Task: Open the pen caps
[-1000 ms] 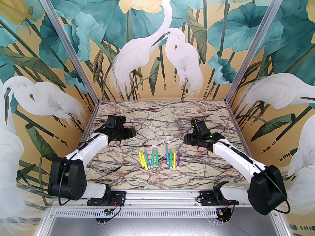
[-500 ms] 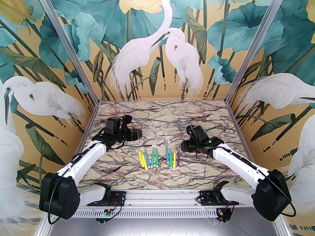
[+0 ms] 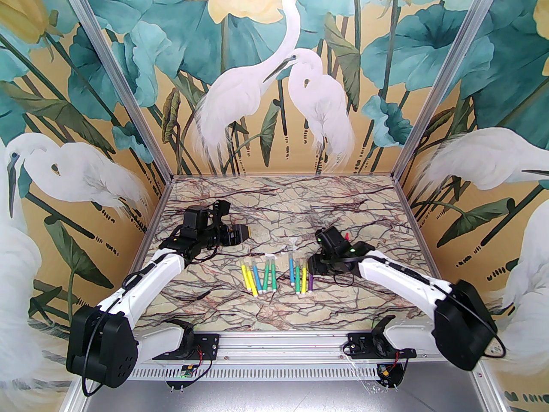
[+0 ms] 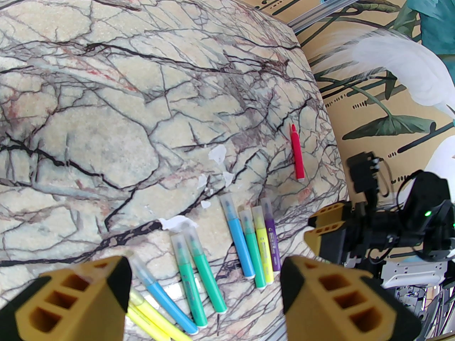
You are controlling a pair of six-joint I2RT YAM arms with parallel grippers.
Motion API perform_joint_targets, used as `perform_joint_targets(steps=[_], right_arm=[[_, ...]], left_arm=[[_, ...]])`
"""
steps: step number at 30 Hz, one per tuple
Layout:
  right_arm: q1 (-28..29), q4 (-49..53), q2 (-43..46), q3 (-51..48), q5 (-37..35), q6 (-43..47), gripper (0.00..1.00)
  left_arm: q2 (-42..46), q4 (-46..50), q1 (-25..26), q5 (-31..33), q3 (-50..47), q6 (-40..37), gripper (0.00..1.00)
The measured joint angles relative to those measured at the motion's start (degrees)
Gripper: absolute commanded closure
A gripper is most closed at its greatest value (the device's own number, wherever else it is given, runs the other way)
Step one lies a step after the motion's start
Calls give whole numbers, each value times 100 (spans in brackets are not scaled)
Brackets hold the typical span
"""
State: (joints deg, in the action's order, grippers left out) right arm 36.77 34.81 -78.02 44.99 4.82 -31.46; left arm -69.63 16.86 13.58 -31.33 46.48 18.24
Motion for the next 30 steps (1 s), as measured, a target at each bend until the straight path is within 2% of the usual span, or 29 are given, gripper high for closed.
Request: perform_joint_targets(steps=[18, 30], right_arm=[[380, -208, -999, 22, -83, -179, 57], [588, 111, -1429, 415, -595, -293, 63]], left_arm=[[140, -42, 0, 9, -72, 20, 26], [170, -42, 0, 15, -103, 22, 26]])
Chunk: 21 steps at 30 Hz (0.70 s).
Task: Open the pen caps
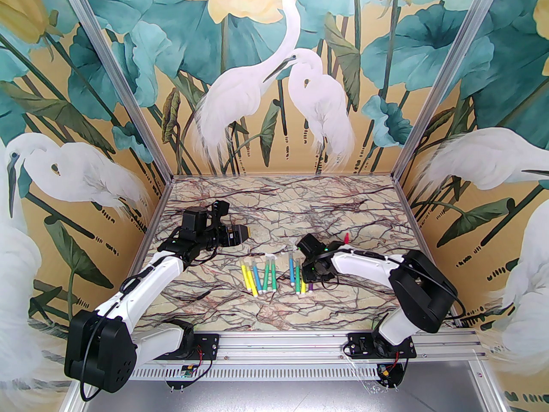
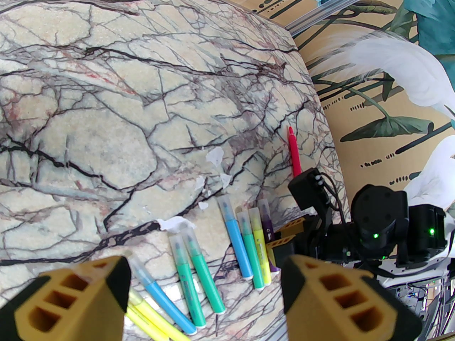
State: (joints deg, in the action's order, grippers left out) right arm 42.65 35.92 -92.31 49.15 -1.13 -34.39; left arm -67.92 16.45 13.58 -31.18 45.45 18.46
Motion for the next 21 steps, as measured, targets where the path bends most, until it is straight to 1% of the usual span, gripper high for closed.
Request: perform_joint_targets(steps=[8, 13, 21], right_arm=[[111, 326, -278, 286, -267, -57, 67], [234, 411, -376, 400, -415, -92, 75], [310, 420, -389, 431, -498, -162, 82]], left_arm=[[59, -7, 0, 37, 0, 0, 26], [79, -46, 0, 48, -76, 2, 26], [81, -46, 0, 61, -96, 7, 26]])
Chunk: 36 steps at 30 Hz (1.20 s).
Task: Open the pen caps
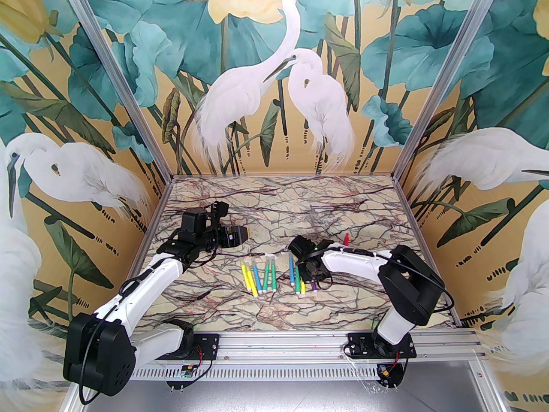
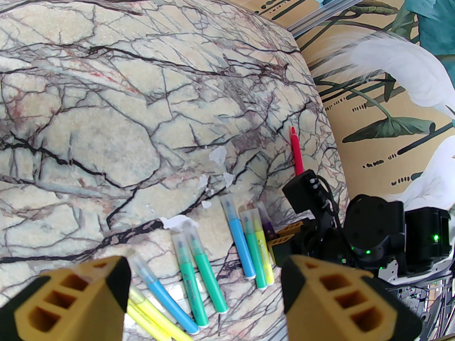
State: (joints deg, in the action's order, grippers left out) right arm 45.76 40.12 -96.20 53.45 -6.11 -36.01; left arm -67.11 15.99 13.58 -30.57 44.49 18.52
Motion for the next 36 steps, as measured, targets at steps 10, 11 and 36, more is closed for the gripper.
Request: perform_joint_targets(steps=[10, 11, 36], right_arm=[[-2, -232, 267, -186, -37, 0, 86], [-2, -258, 341, -208, -37, 2, 86], [-11, -2332, 3270, -1421, 1290, 1067, 87]], left_arm=[[4, 0, 0, -4, 0, 39, 26], [4, 2, 0, -7, 0, 39, 26], [-52, -1283, 396, -1803, -223, 553, 28]])
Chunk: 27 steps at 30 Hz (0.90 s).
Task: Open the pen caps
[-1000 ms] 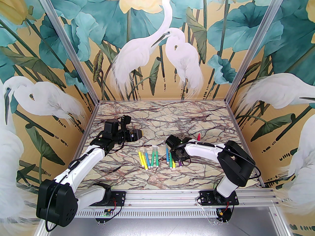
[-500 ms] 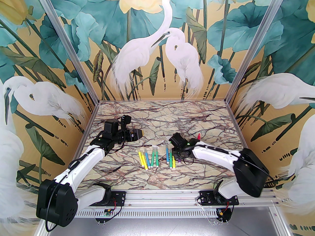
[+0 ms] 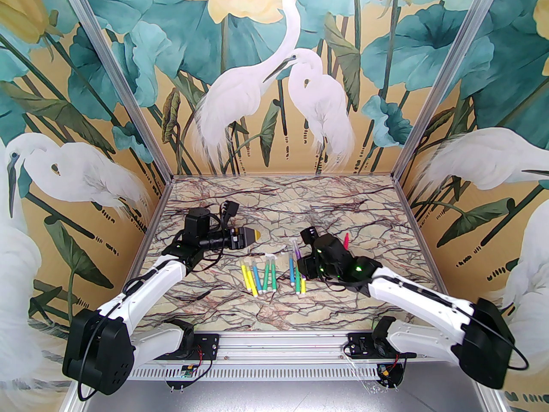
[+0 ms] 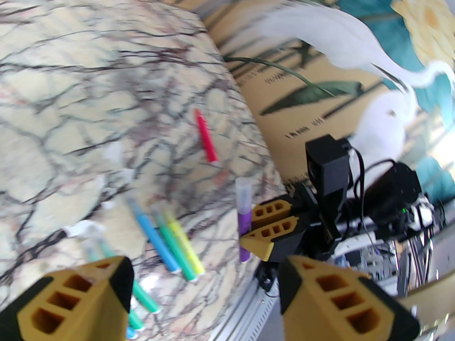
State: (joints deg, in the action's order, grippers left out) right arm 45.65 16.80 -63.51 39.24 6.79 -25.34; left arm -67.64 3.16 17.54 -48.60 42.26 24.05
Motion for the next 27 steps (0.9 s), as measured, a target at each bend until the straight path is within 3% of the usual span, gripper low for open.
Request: perform_joint_targets(steps=[10, 27], right_arm=[[0, -553, 175, -96, 573, 275, 87], [0, -1051, 164, -96, 1176, 444, 89]], left_arm=[[-332, -22, 756, -350, 448, -203, 31], [-1036, -11, 1362, -341, 918, -372, 43]])
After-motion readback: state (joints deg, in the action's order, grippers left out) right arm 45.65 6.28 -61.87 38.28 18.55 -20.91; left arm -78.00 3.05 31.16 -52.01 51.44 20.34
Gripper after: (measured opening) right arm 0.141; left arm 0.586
